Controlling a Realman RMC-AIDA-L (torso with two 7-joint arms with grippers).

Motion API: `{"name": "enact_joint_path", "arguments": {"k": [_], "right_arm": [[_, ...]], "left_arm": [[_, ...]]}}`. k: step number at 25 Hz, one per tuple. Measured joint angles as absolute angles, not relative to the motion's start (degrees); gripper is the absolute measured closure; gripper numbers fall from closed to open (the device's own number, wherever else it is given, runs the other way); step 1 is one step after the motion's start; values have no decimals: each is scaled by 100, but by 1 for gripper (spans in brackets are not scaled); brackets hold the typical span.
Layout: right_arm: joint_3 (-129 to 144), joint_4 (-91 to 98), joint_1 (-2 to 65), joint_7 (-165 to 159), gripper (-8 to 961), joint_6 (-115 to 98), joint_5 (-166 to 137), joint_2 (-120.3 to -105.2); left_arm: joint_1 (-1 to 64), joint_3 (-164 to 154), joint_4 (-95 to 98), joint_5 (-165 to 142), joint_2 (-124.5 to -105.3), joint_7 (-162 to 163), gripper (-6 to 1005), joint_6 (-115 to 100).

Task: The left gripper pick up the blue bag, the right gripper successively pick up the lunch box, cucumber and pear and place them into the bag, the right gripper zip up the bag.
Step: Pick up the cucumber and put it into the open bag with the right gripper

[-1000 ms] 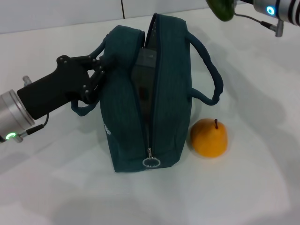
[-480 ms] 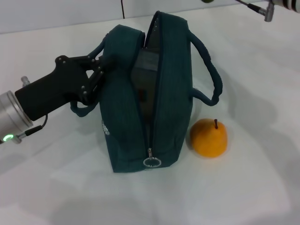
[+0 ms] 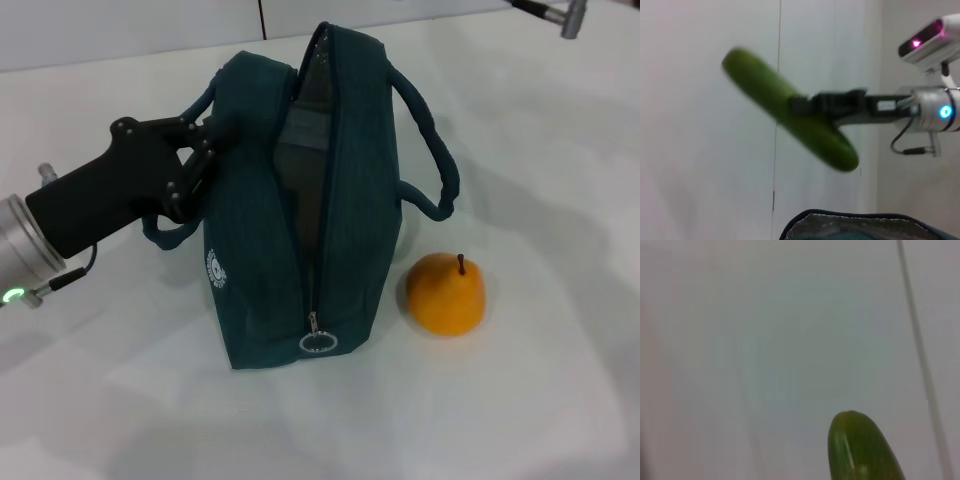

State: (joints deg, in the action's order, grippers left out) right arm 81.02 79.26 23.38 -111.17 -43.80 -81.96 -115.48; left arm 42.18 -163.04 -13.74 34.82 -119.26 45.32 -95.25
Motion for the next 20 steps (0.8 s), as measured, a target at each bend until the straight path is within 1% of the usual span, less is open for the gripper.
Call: {"name": "enact_joint_path", "arguments": {"k": [6,11,13,16,17,19,20], "right_arm": [[7241,6865,2438,-10061,278,-6256,-6655,-11546],[6368,5250,3050,-9812,276,-7569,-6492,-11501],[6173,4667,3314,-9763,275,-7815,-6504,-11443],[6160,3980,3667,-9666,273,-8083,-6520,-11316],[6173,3839,3758,-9651,273,-8153,-6539,-11298],[6180,3579,3939,-9635,272,-8287,-6627,-11297],[6181,3527,3997,-9633,271,-8326,-6708,-11319]], "left_arm": [[4209,-16303,-1354,3482,-11934,4526,953,-9530],[4210,-16303,-1327,3468,-11943,4526,953,-9533],[4212,-16303,-1324,3459,-11948,4526,953,-9535],[4232,-16304,-1315,3438,-11954,4526,953,-9536],[4238,-16304,-1312,3433,-11954,4526,953,-9536],[4239,-16304,-1309,3431,-11954,4526,953,-9536],[4236,-16304,-1304,3432,-11954,4526,953,-9536]]}}
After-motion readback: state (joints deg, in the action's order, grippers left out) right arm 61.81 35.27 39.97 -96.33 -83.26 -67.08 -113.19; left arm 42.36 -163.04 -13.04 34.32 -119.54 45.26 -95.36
